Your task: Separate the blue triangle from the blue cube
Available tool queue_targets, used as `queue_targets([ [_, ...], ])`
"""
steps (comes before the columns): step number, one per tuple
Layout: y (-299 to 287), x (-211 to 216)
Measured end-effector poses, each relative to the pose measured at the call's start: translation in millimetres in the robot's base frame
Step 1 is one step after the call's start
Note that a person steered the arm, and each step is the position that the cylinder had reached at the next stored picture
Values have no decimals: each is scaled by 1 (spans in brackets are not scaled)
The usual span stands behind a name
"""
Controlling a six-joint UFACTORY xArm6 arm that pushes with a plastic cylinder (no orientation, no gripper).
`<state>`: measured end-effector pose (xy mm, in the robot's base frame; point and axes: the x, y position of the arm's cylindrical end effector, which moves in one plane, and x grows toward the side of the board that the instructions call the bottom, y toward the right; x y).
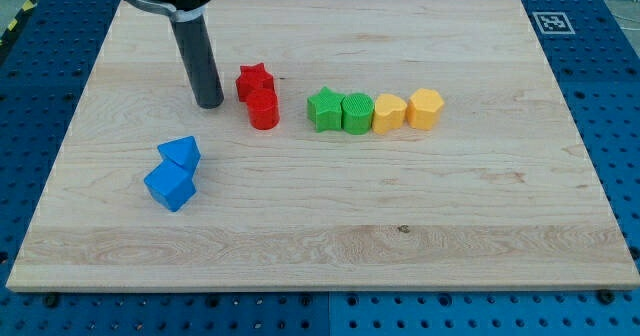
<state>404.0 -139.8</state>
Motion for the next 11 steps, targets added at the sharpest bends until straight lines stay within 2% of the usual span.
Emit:
queue_targets([
  [3, 21, 84],
  [5, 38, 119],
  [6, 26, 122],
  [8, -9, 87],
  [11, -38, 108],
])
